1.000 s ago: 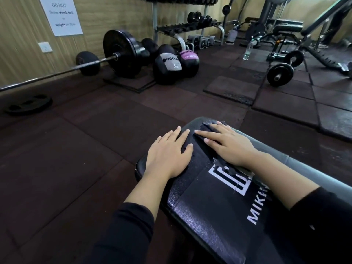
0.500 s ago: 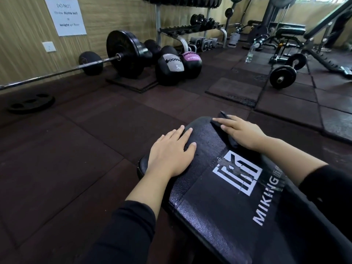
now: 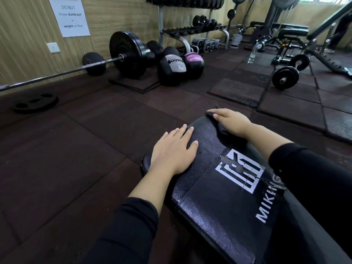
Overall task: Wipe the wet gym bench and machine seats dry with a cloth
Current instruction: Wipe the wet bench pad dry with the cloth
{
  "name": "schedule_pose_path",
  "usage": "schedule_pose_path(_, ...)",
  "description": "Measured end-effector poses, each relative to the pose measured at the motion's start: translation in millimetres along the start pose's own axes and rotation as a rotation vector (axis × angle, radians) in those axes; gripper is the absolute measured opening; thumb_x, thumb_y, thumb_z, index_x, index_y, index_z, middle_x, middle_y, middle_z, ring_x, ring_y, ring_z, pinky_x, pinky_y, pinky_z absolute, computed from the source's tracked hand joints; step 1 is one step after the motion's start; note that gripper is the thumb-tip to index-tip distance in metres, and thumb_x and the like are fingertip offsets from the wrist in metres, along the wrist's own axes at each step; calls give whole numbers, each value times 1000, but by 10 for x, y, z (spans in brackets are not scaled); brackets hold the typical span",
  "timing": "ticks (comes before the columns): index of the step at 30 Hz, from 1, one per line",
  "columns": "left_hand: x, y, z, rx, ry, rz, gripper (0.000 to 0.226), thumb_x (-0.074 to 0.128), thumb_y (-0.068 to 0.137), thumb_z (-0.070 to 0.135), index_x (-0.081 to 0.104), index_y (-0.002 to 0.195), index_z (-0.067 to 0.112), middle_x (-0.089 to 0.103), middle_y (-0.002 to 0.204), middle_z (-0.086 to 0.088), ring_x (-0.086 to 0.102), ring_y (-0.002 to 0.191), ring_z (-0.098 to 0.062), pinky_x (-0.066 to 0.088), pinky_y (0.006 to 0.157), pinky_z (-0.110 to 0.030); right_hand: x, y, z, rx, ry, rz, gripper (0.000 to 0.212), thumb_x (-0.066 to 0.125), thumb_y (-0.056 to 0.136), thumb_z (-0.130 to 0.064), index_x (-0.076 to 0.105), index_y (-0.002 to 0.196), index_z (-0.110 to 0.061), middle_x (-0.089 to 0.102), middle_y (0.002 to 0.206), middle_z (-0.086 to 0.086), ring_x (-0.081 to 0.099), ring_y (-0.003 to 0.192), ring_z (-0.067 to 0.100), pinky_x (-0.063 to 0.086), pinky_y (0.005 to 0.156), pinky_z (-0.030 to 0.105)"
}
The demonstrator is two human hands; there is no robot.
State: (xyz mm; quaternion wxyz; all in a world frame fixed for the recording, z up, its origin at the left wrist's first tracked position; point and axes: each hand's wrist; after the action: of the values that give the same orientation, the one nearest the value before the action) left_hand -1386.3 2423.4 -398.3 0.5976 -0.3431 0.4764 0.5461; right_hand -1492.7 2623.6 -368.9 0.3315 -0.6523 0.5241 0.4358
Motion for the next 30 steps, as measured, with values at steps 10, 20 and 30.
schedule_pose_path(10,14,20,4,-16,-11,20,57,23,101,48,14,155,31,8,161,14,9,147,-4,7,119,-30,213,-468,-457,-180,-140,-7,41,28,102,-33,34,143,-36,22,155,-6,9,145,16,3,116,31)
schedule_pose_path(20,-113,-66,54,-60,-159,83,50,34,101,40,32,150,26,28,156,13,27,143,-10,19,113,-29,299,-349,-615,-111,-112,39,40,28,102,-29,38,141,-30,29,152,-1,16,143,21,10,114,36)
schedule_pose_path(30,-164,-637,-340,-261,-247,110,51,33,99,50,32,148,37,31,153,18,29,140,-9,30,108,-33,401,-811,-685,-159,-148,35,41,26,102,-36,33,142,-38,25,154,-3,9,145,22,4,117,40)
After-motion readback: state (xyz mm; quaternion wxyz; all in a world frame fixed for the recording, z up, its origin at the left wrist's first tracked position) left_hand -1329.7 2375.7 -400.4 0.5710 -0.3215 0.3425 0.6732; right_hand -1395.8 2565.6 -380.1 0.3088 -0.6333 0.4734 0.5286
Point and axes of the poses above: each hand's wrist, its own y-axis towards the middle knuckle, its own x-axis out of the palm, z = x × y
